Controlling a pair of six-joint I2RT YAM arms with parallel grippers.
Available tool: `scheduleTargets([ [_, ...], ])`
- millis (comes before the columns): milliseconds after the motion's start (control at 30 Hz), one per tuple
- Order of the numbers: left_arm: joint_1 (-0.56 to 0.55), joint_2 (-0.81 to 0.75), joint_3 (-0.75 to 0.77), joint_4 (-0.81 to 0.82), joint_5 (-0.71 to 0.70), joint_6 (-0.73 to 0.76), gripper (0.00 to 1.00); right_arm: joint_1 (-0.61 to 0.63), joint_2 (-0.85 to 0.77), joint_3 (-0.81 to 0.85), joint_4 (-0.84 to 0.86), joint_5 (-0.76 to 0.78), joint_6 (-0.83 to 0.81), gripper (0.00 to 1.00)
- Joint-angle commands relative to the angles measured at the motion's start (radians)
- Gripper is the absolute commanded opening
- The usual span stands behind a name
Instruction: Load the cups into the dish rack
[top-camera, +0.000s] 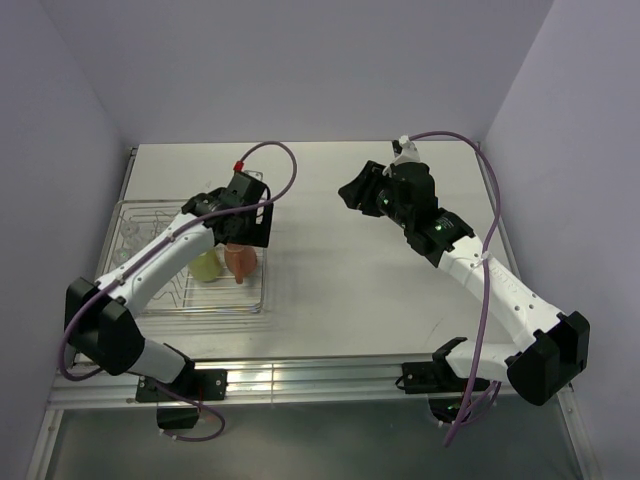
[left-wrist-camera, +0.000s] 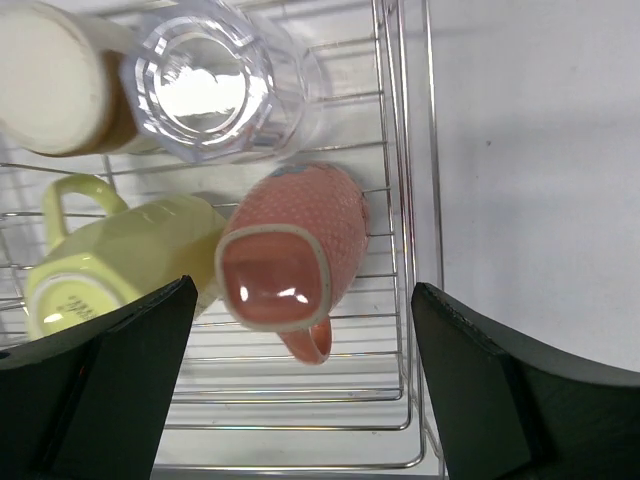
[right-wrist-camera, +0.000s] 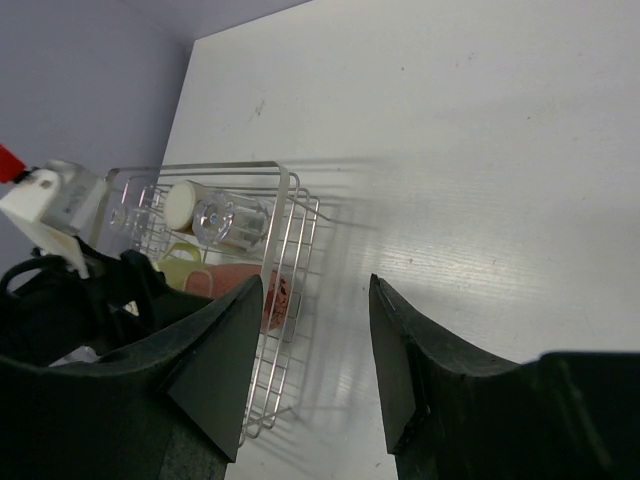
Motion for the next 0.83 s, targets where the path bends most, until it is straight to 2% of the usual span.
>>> scheduleTargets([
  [0, -0.018, -0.069, 0.083, -0.054, -0.071, -0.024, 0.96, -0.009, -0.035, 0.009, 0.022, -0.001, -0.01, 0.54],
  [100, -0.03, -0.115, 0.133, -0.057, -0.102, -0.035, 0.97, -0.009, -0.055, 0.007, 0.022, -0.002, -0.013, 0.55],
  [200, -0.035, -0.181, 0.154, -0.008, -0.076, -0.038, 0.99, -0.007, -0.073, 0.007, 0.011, -0.002, -0.021, 0.55],
  [400, -0.039, -0.347, 0.076, 0.152, 0.03, -0.05, 0.99, -0.009, -0.159, 0.018, -0.067, 0.045, -0.053, 0.57],
  [567, -0.039, -0.395, 0.035, 0.222, 0.102, -0.061, 0.99, -0.009, -0.259, 0.003, -0.134, 0.136, -0.077, 0.63],
  [733, -0.041, -0.398, 0.021, 0.247, 0.139, -0.073, 0.99, -0.009, -0.38, -0.051, -0.124, 0.177, -0.103, 0.68],
  [767, -0.039, -0.398, 0.024, 0.253, 0.144, -0.072, 0.99, -0.009, -0.401, -0.057, -0.11, 0.179, -0.107, 0.7],
  [800, -0.039, -0.395, 0.031, 0.255, 0.147, -0.072, 0.99, -0.009, -0.408, -0.06, -0.104, 0.18, -0.11, 0.78],
])
